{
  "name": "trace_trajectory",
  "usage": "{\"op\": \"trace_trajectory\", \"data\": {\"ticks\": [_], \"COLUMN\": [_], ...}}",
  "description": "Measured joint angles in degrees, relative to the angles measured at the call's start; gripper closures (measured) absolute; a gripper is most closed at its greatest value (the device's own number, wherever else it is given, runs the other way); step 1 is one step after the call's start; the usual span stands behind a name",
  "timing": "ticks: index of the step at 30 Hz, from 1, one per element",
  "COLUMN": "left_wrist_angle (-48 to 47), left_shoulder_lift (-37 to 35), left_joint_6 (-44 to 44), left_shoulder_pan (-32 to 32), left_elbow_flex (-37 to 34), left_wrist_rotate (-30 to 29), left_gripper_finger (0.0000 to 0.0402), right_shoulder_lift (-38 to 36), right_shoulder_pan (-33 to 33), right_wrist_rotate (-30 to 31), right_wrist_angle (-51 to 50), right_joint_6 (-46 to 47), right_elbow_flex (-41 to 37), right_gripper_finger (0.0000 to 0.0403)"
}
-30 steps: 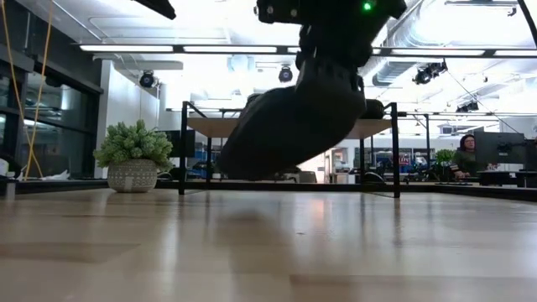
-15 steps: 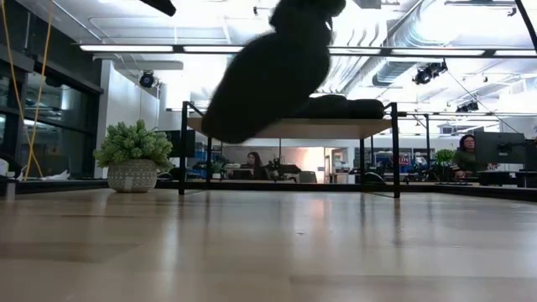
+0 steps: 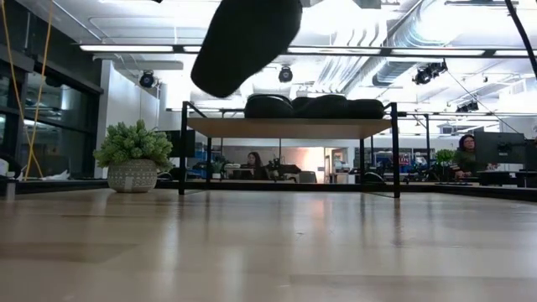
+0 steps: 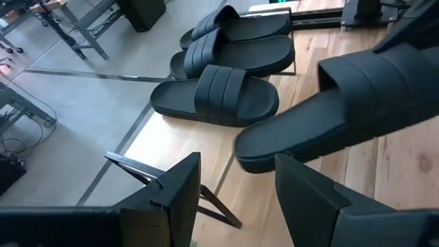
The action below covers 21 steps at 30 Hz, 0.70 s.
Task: Pick and place slides into the shelf
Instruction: Put the black slide on the shelf
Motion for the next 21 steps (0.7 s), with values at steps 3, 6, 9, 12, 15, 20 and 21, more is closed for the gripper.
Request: {"op": "trace_trajectory", "data": {"ticks": [3,6,9,12,15,20,21], "left_wrist_angle": [-0.08,-0.22,-0.44,-0.44,-0.44,-0.44,-0.44], "left_shoulder_lift": [-0.48,-0.55,-0.52,-0.52,-0.52,-0.52,-0.52], "left_joint_6": [-0.02,-0.02,0.0,0.0,0.0,0.0,0.0], "left_shoulder_pan": [0.0,0.0,0.0,0.0,0.0,0.0,0.0], "left_elbow_flex": [0.0,0.0,0.0,0.0,0.0,0.0,0.0], "left_wrist_rotate": [0.0,0.0,0.0,0.0,0.0,0.02,0.02], "left_gripper_finger": [0.0231,0.0231,0.0231,0.0231,0.0231,0.0231,0.0231], "right_shoulder_lift": [0.0,0.0,0.02,0.04,0.07,0.07,0.07], "right_shoulder_pan": [-1.26,-2.59,-3.92,-5.05,-6.15,-8.04,-8.42], "right_wrist_rotate": [0.5,0.9,0.89,1.29,2.94,3.87,4.05], "right_wrist_angle": [0.95,3.0,4.46,5.41,6.54,9.99,11.02], "right_joint_6": [-2.07,-5.14,-7.31,-9.1,-10.78,-14.98,-15.83], "right_elbow_flex": [1.44,2.36,3.31,3.8,4.12,4.12,4.12], "right_gripper_finger": [0.0403,0.0403,0.0403,0.0403,0.0403,0.0403,0.0403]}}
